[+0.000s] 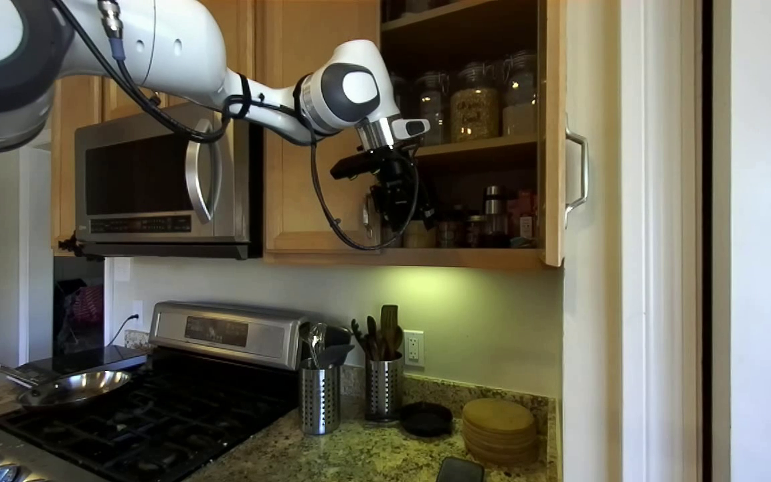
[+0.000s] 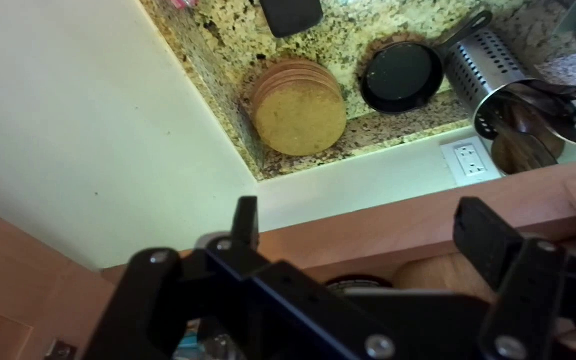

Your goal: Open the doors of the top cabinet, get the spice bottle and put it on the table.

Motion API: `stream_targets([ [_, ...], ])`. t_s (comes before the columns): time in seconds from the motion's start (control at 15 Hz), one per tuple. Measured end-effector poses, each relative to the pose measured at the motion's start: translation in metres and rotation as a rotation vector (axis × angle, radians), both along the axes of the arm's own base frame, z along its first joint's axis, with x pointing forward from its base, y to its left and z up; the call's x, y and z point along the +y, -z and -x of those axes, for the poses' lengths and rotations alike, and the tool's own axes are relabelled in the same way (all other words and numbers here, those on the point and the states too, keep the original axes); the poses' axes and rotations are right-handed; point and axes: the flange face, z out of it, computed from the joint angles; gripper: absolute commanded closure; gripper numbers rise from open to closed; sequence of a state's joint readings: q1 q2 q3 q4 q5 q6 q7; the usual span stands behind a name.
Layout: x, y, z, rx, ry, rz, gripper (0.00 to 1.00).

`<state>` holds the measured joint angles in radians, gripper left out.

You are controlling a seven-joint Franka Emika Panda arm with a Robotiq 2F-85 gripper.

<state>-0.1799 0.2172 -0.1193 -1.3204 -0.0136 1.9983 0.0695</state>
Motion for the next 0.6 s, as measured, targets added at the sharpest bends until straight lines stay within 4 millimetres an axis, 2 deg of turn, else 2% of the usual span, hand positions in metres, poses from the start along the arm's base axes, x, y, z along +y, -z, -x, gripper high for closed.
stream_targets([
  [0.6, 0.025, -0.024, -0.012, -0.11, -0.262, -0.028, 0.0],
])
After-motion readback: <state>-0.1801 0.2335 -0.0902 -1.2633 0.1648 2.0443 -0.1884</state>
